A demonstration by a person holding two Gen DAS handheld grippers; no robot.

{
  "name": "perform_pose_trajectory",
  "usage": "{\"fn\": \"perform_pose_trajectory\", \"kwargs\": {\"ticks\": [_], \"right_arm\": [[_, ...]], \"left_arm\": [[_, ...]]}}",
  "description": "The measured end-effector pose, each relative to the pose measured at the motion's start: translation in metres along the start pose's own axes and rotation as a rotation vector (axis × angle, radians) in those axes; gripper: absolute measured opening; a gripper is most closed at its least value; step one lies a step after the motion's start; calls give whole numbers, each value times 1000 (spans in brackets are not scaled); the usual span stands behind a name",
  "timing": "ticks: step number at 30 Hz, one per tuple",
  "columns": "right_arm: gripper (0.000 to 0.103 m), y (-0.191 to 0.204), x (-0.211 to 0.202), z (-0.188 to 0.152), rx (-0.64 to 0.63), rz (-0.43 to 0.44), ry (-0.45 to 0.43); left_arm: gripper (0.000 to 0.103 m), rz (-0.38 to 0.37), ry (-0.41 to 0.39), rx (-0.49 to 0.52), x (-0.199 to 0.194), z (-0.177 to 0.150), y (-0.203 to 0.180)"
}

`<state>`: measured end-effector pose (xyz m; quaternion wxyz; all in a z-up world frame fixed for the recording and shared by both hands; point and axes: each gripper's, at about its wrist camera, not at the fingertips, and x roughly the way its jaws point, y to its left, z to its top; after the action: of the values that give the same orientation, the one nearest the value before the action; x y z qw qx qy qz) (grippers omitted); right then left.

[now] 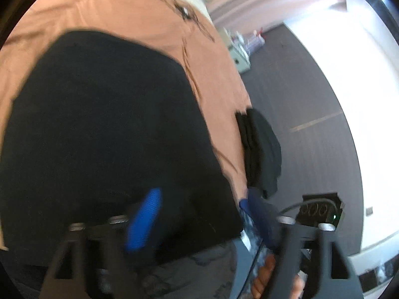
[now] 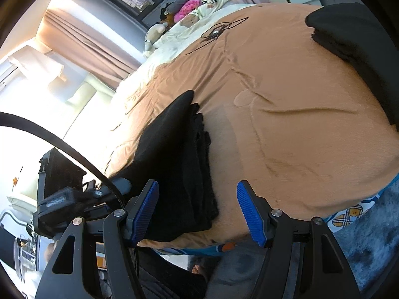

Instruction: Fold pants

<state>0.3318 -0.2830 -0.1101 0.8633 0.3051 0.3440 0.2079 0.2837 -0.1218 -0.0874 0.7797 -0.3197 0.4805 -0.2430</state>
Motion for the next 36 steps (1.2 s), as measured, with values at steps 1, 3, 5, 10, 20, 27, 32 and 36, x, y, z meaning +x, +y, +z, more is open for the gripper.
{"fn": "perform_pose_trajectory", "kwargs": {"ticks": [1,3,5,10,20,27,32,36], "right_arm": [[64,2,2,0,-2,2,4],[64,5,5,0,-7,6,11],[64,6,9,1,-9,16,19],[64,6,24,2,-12,3,52],[53,10,57,0,-47,-60,167],[47,-19,70,-3,3,-101,224],[33,-19,65,-1,-2,-60,219],[31,-19,63,-4,-5,-42,209]], "left_arm": [[83,-3,-14,1,-6,-1,5],[83,-11,-31,-12,-17,3,13],[83,23,-55,-21,-28,8,25],[83,88,-99,-46,-49,15,52],[81,191,-146,-142,-68,17,113],[74,230,-79,-209,-59,-1,146],[61,169,-56,-238,-52,-15,155],[40,182,-56,-218,-59,-14,148]]}}
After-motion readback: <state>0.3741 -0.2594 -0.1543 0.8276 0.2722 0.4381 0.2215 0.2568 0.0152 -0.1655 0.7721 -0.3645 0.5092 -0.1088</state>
